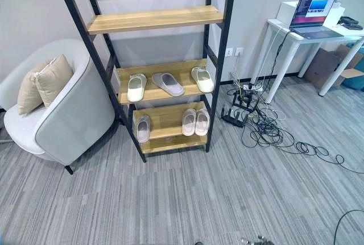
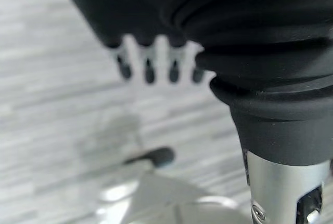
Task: Arrange the slippers neatly on the shoe rack.
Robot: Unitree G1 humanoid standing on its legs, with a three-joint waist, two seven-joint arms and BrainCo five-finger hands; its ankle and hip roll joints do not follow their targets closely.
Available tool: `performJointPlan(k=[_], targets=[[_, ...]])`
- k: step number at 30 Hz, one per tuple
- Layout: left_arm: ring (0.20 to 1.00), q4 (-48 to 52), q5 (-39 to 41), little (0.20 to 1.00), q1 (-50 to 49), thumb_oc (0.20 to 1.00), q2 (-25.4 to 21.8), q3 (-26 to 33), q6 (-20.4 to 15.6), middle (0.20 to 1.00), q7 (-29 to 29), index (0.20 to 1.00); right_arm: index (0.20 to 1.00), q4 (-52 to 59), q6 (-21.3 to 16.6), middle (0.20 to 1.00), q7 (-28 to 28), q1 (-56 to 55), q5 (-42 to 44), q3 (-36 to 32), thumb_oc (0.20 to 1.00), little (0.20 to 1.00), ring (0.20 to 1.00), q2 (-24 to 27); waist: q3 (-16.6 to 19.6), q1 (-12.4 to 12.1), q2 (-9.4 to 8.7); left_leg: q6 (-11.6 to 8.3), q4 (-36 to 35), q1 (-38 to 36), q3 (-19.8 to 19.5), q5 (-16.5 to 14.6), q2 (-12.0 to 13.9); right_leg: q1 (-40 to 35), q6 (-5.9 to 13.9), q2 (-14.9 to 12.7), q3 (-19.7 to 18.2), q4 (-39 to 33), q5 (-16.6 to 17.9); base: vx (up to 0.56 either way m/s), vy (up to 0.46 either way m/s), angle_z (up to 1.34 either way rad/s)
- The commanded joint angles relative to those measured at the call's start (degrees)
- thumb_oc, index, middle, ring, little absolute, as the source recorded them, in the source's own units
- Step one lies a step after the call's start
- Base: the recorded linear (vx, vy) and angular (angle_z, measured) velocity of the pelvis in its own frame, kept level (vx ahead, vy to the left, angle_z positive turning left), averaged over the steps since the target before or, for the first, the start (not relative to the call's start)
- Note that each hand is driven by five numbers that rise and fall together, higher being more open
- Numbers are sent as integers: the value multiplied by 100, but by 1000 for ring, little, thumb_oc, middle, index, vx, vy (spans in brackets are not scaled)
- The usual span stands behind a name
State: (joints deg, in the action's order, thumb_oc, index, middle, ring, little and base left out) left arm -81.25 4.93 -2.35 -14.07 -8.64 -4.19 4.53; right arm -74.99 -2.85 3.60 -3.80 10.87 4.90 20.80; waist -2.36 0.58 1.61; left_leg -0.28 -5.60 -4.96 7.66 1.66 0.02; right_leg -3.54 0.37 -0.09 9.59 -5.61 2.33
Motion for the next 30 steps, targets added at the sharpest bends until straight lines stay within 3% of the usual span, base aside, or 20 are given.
performJointPlan(k=[1,11,14,16,17,20,21,22,23,24,26,28,30], targets=[[1000,-158,-165,1000,265,1000,-1,9,-57,1000,-139,1000,1000,-187,-23,1000,-83,87,-75,243,1000,1000,1000,45,-43,69,-64,-358,60,295,-353,20,389,-133,537,-376,50,61,-226,0,0,0],[1000,126,-103,1000,471,1000,125,-315,-81,1000,-103,1000,1000,-508,108,1000,35,87,105,156,1000,1000,1000,6,-157,96,-26,-398,60,302,-399,39,422,-133,512,-380,82,81,-235,13,-37,1],[1000,224,-81,1000,606,1000,200,-499,-97,1000,-106,1000,1000,-458,97,1000,16,207,144,200,1000,1000,1000,23,-348,113,7,-414,126,384,-438,108,503,104,423,-372,40,500,-408,-36,-82,2],[1000,306,-65,1000,634,1000,274,-623,-100,1000,-89,1000,1000,-433,93,1000,-18,257,148,202,1000,1000,1000,56,-520,114,-23,-410,900,761,-447,-134,560,252,320,-400,-22,837,-607,-40,-129,3],[1000,409,-116,1000,660,1000,358,-786,-103,1000,-117,1000,1000,-534,138,1000,-62,277,19,250,1000,1000,1000,43,-759,89,-67,-461,2039,1375,-393,-98,557,237,196,-420,14,1041,-734,-7,-147,10],[1000,536,-233,1000,695,1000,381,-981,-88,1000,-148,1000,1000,-586,220,1000,-95,371,-219,496,1000,1000,1000,-44,-972,43,-126,-428,2892,2118,-64,186,723,163,116,-414,132,1103,-953,133,-92,25],[1000,547,-254,1000,598,1000,356,-930,-74,1000,-125,1000,1000,-563,265,1000,-51,357,-376,672,1000,1000,1000,-109,-950,-110,-125,-360,2537,2491,109,102,689,-12,174,-405,159,1016,-1072,259,-4,9],[1000,550,-254,1000,592,1000,352,-930,-73,1000,-125,1000,1000,-562,265,1000,-50,353,-376,675,1000,1000,1000,-112,-952,-113,-141,-356,2526,2471,123,98,675,-24,181,-422,154,1014,-1080,471,99,5],[1000,465,-283,1000,472,1000,336,-867,-67,1000,-129,1000,1000,-492,234,1000,-48,378,-492,823,1000,1000,1000,-172,-916,-321,-96,-418,1815,2624,74,454,628,-289,252,-351,122,889,-1105,275,86,12],[1000,464,-284,1000,471,1000,335,-867,-68,1000,-130,1000,1000,-491,234,1000,-48,377,-492,823,1000,1000,1000,-174,-923,-320,-108,-418,1792,2600,80,464,615,-303,255,-363,123,884,-1108,417,136,9],[1000,228,-389,1000,371,1000,326,-773,-19,1000,-105,1000,1000,-347,194,1000,-53,448,-665,975,1000,1000,1000,-234,-869,-496,-134,-467,1088,2535,-145,643,552,-566,360,-367,52,766,-1149,348,140,-15],[1000,-89,-572,1000,159,1000,281,-507,56,1000,-186,1000,1000,-217,148,1000,-50,472,-752,970,1000,1000,1000,-261,-732,-616,-205,-400,1139,2568,-401,673,377,-801,476,-431,-31,721,-1174,434,201,-36],[1000,-228,-673,1000,94,1000,150,-344,101,1000,-230,1000,1000,-150,165,1000,-21,479,-728,928,1000,1000,1000,-289,-628,-639,-291,-281,1215,2456,-320,593,278,-775,555,-576,-92,898,-1084,363,222,-64]])
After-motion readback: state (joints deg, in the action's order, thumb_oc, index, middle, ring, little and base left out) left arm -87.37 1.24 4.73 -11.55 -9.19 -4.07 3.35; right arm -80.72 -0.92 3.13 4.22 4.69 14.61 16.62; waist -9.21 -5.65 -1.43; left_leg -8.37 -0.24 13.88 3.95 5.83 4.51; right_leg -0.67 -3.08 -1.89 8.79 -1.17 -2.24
